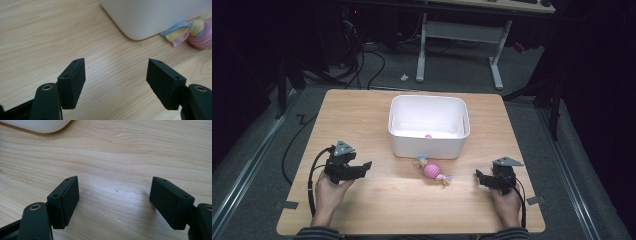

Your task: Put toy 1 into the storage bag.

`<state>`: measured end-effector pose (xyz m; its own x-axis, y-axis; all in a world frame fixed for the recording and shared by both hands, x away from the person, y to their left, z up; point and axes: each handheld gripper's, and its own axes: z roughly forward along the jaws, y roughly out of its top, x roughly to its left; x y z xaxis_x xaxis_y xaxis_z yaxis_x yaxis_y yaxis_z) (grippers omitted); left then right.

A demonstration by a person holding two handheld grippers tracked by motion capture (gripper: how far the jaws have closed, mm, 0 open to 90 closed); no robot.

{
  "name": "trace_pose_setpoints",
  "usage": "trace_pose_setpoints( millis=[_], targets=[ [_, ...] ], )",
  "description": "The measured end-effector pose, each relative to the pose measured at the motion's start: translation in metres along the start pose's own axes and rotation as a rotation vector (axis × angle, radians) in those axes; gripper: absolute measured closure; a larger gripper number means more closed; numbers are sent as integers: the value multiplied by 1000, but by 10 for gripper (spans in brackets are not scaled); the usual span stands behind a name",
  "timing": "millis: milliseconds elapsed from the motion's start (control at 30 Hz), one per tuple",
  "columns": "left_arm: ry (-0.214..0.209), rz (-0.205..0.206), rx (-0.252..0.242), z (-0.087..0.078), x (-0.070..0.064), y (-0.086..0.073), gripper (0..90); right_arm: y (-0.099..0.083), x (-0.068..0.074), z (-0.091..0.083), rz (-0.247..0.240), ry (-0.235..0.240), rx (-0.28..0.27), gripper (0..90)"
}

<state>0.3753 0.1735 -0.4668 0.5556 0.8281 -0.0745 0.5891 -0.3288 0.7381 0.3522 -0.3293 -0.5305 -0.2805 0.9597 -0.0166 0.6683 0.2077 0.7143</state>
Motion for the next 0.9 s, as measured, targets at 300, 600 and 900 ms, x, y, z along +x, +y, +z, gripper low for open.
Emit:
trace_pose_setpoints(
  millis=[300, 600, 900],
  targets=[
    [57, -12, 45, 36, 5, -21, 317, 0, 0, 0, 0, -1, -1, 238],
    [116, 20, 63, 57, 5, -28, 316, 0, 0, 0, 1, -2, -1, 238],
    [99, -5, -4, 66, 7, -33, 270, 0, 0, 1, 2, -3, -1, 242]
  ],
)
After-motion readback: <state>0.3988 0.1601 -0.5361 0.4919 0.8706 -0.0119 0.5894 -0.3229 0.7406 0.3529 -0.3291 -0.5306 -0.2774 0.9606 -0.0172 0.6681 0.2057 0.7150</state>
